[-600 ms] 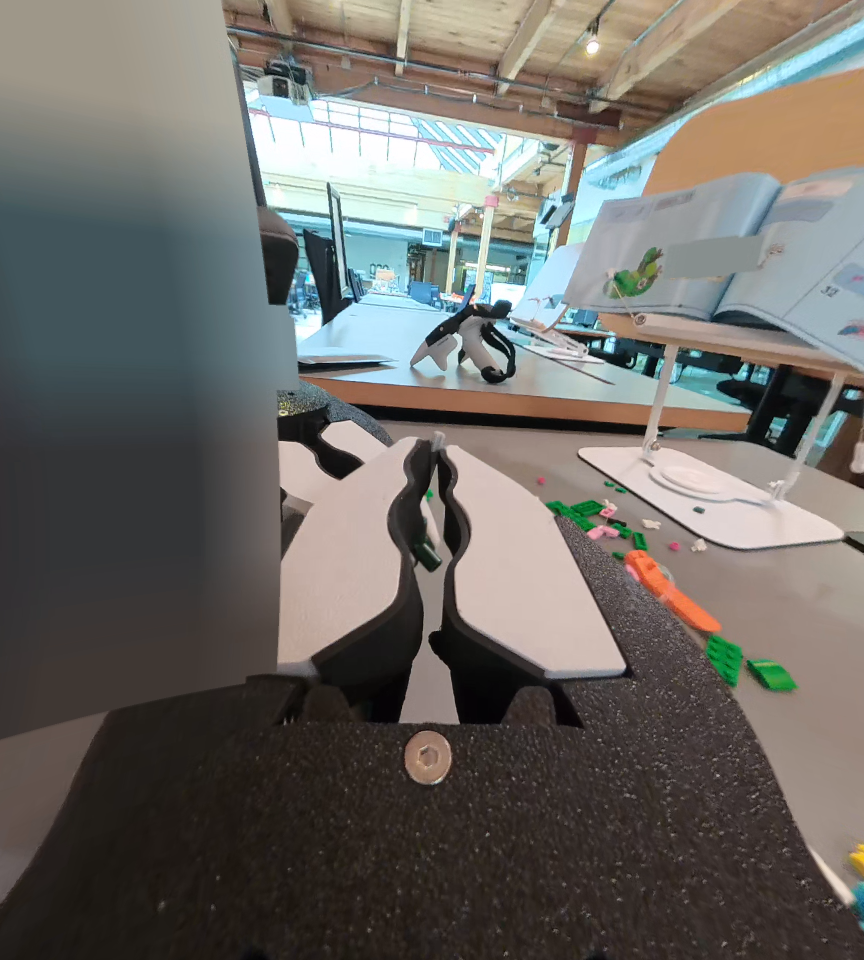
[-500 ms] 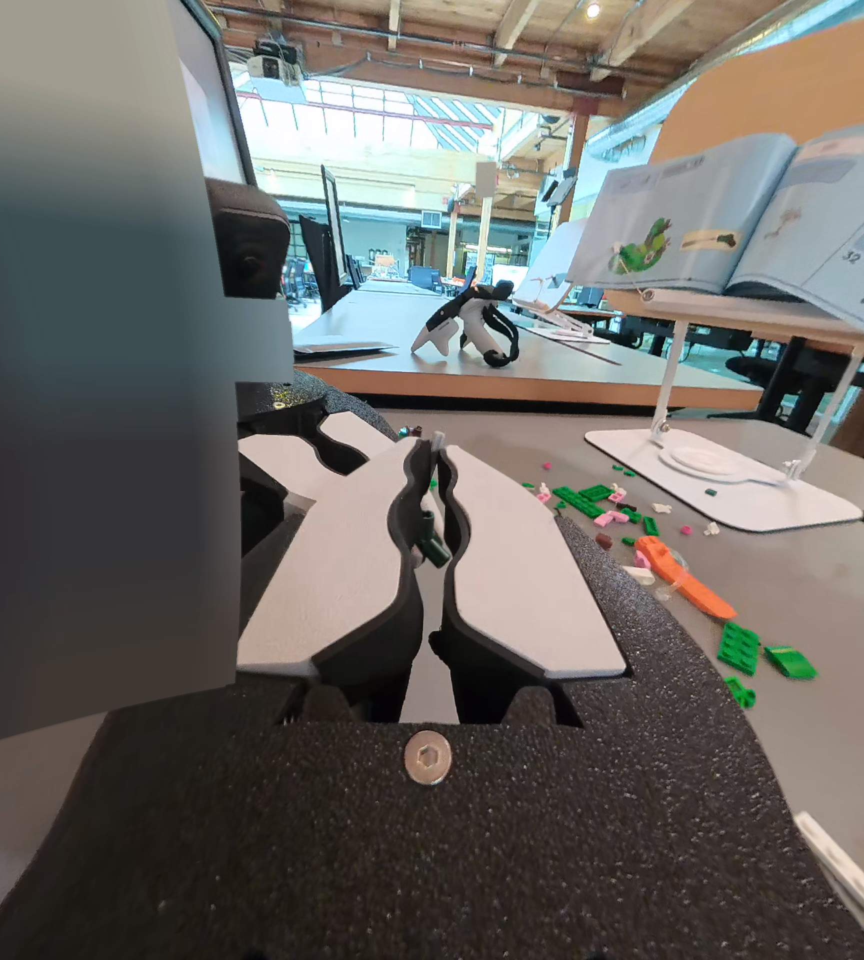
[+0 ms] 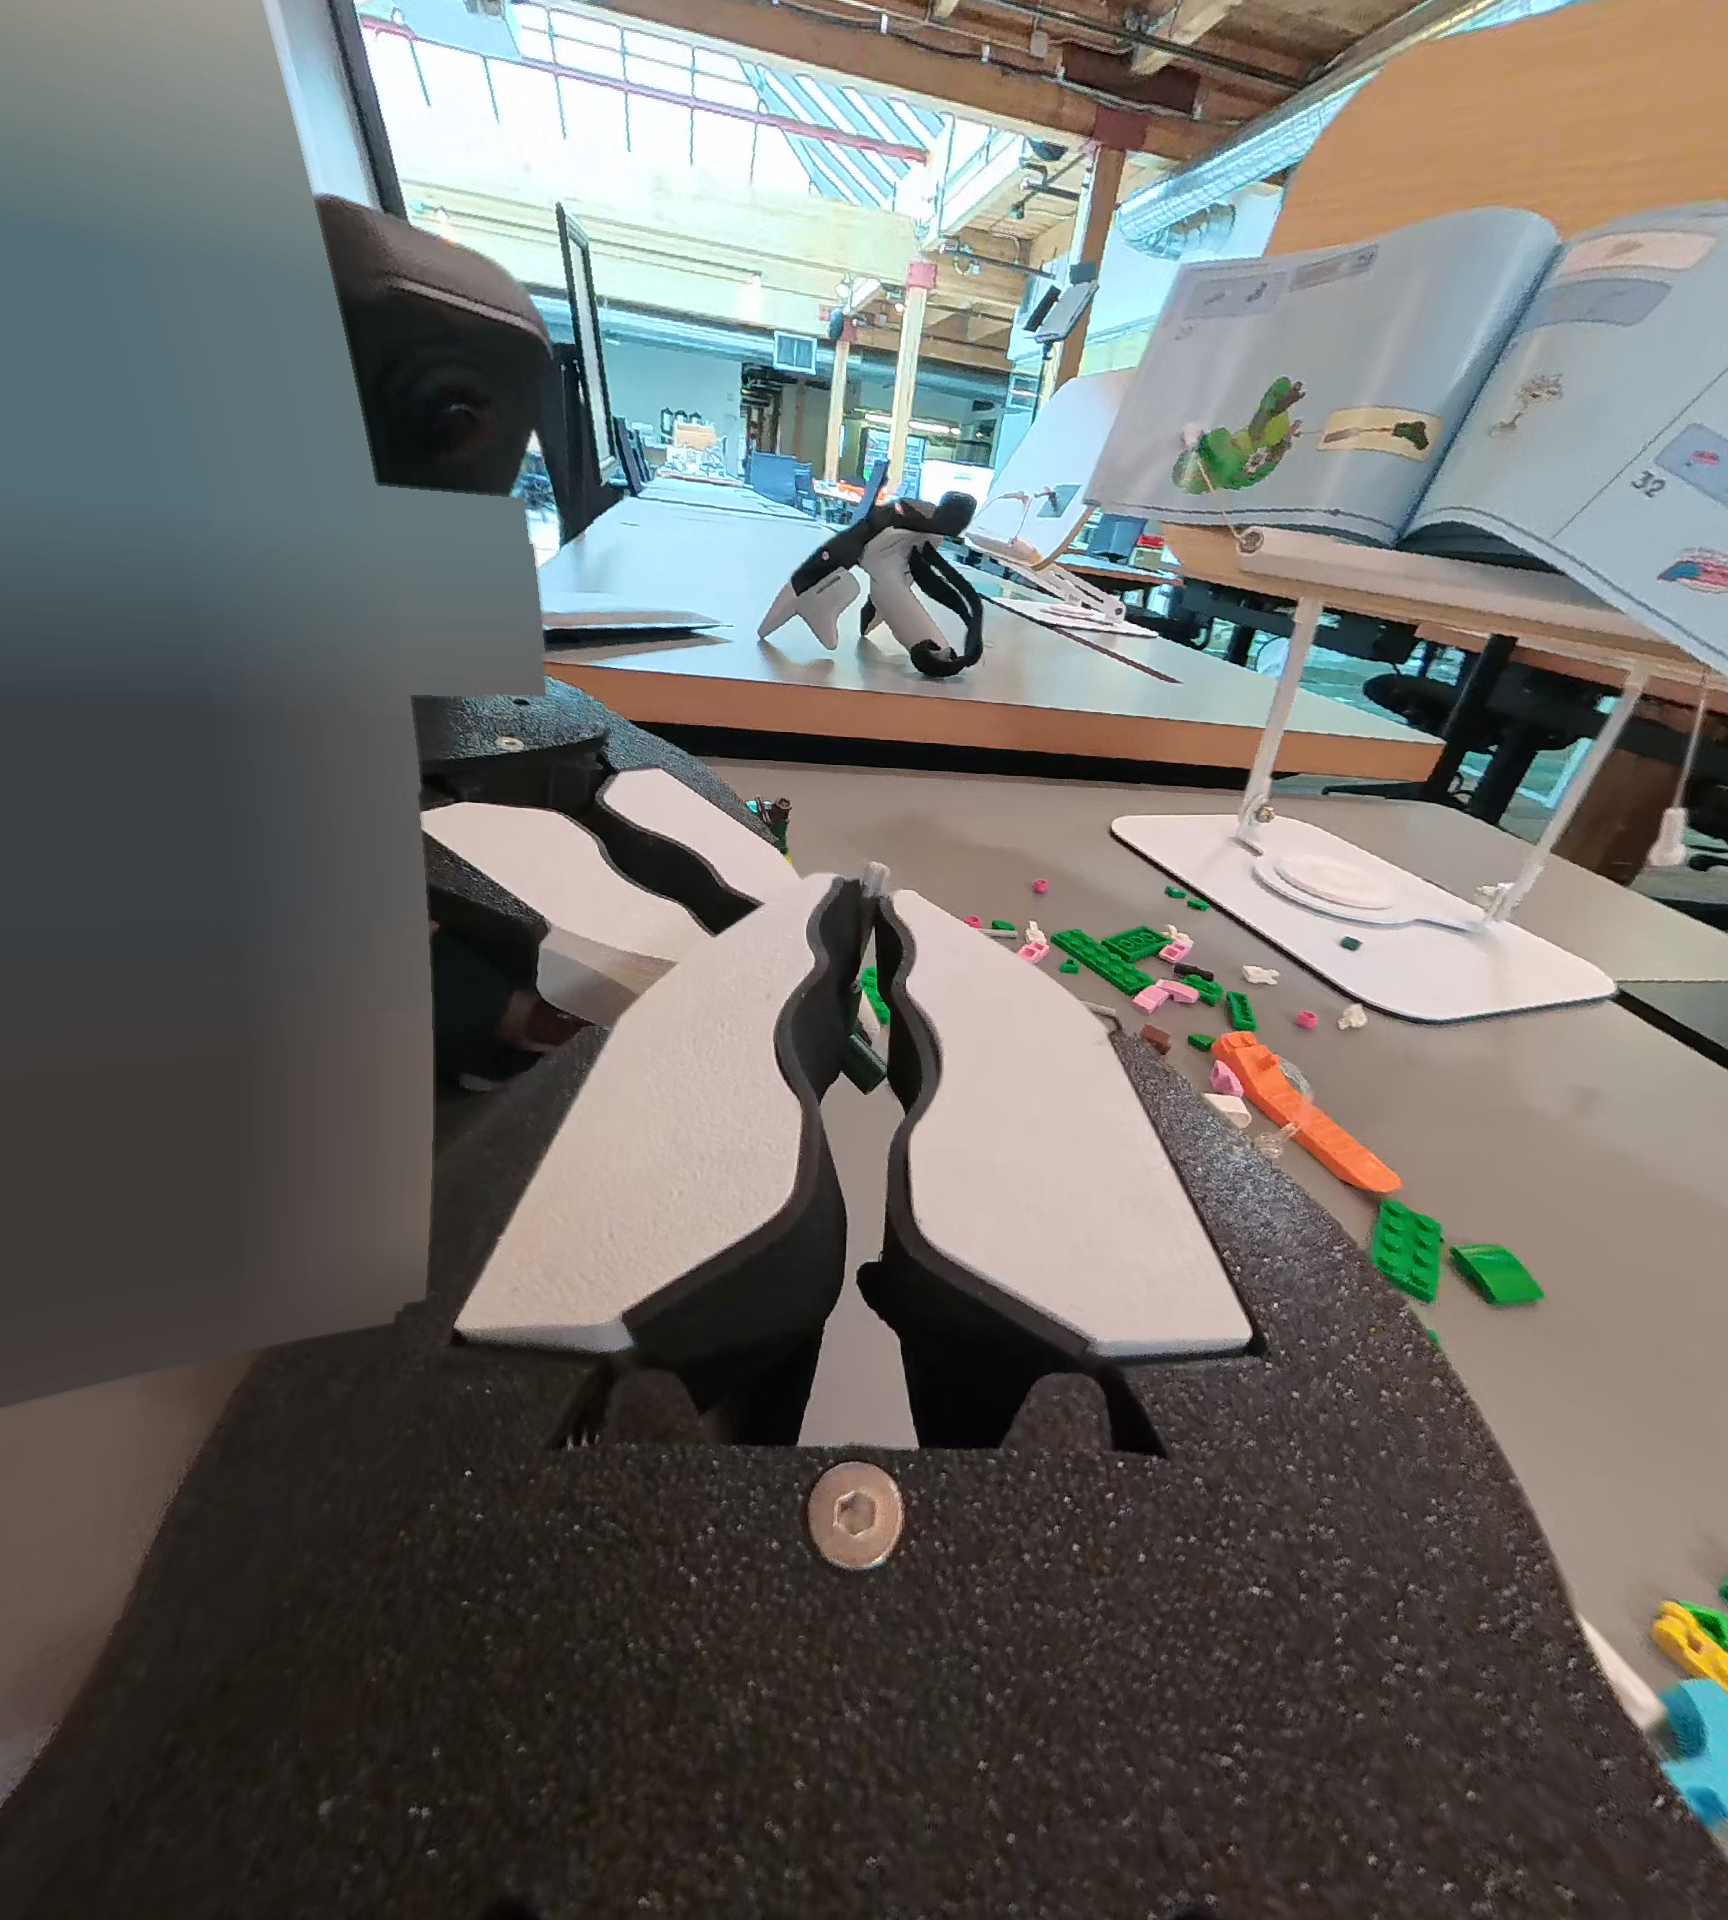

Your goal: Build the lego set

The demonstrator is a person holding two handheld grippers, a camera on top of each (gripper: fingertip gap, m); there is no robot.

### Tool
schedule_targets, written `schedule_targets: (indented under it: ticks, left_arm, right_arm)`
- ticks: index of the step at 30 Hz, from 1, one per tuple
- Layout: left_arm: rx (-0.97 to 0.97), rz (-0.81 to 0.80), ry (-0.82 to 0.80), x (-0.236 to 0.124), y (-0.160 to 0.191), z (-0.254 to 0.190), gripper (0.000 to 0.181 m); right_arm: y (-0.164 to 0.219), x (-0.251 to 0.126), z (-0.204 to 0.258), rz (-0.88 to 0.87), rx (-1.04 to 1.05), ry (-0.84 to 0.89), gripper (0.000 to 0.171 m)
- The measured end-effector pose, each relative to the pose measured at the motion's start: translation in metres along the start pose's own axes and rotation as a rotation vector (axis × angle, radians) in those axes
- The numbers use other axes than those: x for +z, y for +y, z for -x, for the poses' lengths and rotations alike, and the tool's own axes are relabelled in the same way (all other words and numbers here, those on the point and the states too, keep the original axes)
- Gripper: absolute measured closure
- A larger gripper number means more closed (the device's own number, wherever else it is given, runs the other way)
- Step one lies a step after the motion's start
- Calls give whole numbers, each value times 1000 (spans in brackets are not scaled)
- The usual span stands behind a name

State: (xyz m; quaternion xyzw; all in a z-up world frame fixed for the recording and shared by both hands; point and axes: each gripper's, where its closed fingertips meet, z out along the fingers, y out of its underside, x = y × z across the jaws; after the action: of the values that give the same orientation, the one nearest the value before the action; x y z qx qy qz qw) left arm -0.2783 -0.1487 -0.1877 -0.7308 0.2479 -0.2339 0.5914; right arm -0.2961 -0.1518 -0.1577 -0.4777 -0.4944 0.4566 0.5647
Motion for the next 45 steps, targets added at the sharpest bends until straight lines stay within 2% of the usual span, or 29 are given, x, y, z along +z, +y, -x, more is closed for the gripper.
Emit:
schedule_targets:
  ticks: [10, 25, 38, 45]
  left_arm:
    - [-51, 9, -47, -1, 2, 9, 174]
    - [143, 145, -181, 2, 18, 14, 174]
    - [193, 183, -203, 3, 23, 15, 174]
    - [141, 162, -205, -1, 21, 21, 174]
  right_arm:
    - [3, 0, -3, 38, -105, 98, 169]
    - [19, -1, -1, 174, -128, 91, 168]
    - [24, -5, 0, 204, -129, 86, 168]
    - [23, -8, -5, 211, -80, 68, 168]
